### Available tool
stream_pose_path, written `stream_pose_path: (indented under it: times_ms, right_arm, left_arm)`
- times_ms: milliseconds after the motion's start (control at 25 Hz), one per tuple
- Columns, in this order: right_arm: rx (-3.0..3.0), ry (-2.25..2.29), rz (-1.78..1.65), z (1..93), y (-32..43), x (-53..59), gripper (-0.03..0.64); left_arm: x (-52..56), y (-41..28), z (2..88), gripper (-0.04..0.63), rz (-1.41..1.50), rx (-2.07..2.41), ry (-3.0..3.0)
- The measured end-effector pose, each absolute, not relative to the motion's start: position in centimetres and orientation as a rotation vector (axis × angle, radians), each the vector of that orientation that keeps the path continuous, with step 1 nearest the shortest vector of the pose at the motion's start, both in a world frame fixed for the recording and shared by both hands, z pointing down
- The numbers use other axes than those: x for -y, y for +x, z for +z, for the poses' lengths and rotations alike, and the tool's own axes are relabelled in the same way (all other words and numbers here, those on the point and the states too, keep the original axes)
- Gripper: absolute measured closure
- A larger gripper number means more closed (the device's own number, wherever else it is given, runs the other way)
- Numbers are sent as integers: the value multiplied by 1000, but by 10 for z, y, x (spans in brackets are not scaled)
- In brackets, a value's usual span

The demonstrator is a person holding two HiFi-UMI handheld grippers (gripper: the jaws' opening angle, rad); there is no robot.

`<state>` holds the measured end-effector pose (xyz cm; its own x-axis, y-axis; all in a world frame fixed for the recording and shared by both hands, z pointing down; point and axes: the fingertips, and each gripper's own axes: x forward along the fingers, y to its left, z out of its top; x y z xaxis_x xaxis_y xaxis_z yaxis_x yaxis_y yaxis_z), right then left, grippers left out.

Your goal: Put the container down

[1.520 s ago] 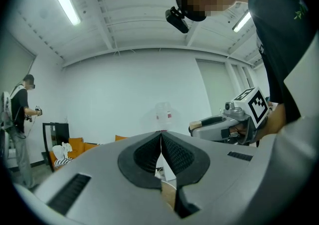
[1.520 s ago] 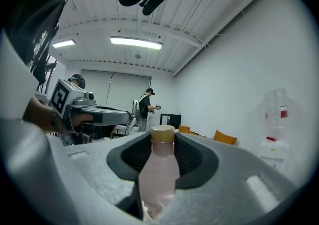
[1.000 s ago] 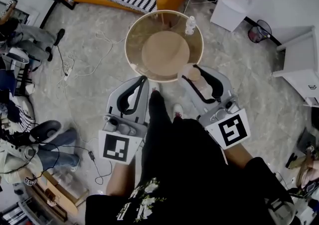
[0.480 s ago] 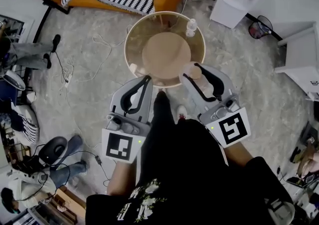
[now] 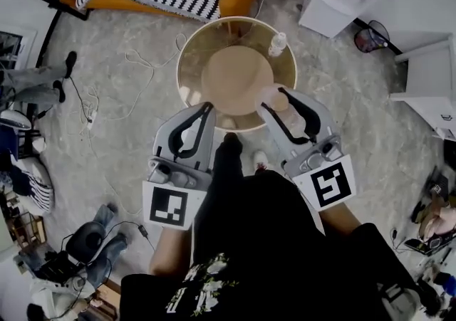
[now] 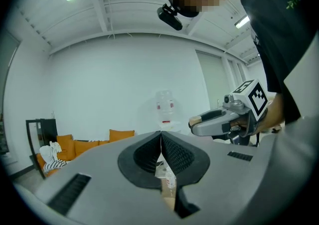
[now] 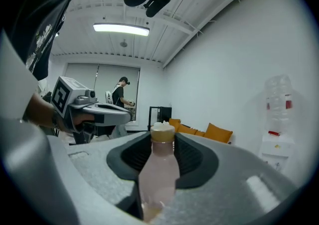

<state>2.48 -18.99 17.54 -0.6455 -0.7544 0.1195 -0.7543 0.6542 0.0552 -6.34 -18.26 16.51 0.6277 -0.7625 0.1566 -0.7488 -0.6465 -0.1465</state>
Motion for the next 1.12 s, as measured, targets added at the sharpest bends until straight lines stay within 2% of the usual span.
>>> stream_pose_path:
  times_ms: [560, 880, 1120]
  right_arm:
    - [2568, 1286, 80, 241, -57, 315, 482]
    - [2492, 1312, 147, 306, -75, 375, 482]
    - [2460, 1260, 246, 364, -55, 397, 482]
  left_arm:
    - [316, -134, 229, 580, -352, -1136, -2862]
    - [371, -131, 296, 580, -380, -1038, -3007]
    - [397, -107, 336, 580, -431, -1075, -3029]
